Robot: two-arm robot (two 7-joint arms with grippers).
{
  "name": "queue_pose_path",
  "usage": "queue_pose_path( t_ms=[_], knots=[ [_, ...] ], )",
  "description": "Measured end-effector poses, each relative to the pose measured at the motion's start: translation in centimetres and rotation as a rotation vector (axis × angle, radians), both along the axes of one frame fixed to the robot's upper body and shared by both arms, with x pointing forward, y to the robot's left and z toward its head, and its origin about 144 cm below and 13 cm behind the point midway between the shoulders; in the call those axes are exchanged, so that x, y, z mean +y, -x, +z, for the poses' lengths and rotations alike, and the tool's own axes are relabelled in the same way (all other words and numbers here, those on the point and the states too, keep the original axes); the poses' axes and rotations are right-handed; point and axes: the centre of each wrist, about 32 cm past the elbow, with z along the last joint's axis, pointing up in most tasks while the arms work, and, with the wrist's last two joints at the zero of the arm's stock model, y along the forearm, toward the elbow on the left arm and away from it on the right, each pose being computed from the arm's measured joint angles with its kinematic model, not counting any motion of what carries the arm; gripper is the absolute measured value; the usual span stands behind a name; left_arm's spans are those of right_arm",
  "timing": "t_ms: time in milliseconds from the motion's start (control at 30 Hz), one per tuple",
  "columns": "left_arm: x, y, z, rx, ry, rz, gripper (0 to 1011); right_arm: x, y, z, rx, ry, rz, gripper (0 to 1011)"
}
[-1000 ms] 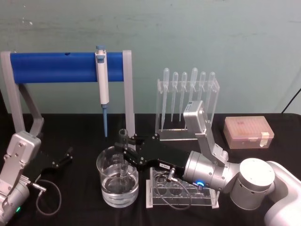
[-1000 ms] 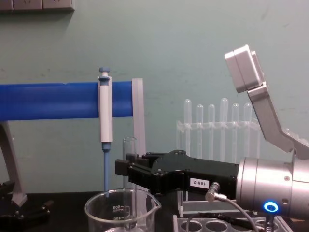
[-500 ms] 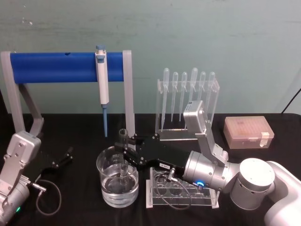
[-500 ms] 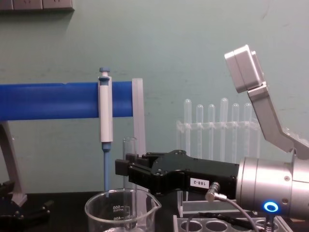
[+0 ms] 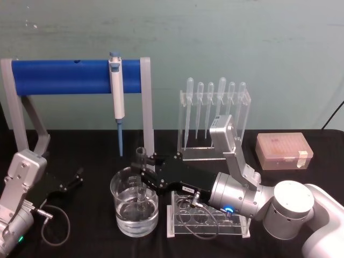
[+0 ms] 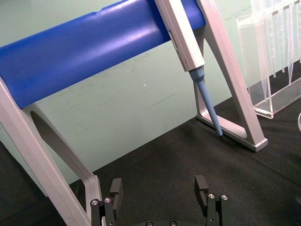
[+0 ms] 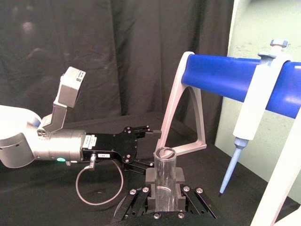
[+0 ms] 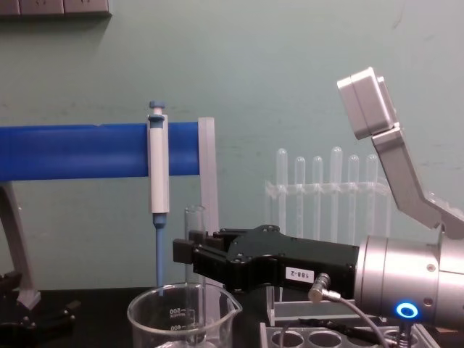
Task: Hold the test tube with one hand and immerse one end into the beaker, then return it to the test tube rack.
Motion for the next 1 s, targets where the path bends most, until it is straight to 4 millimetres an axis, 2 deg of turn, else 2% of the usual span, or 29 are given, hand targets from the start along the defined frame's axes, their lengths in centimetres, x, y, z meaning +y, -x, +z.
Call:
queue_pose_path(
  t_ms=[1000],
  knots=[
    [0.0,0.0,0.0,0.0,0.0,0.0,1000,0.0,0.0,0.0,0.0,0.0,0.0,225]
  ],
)
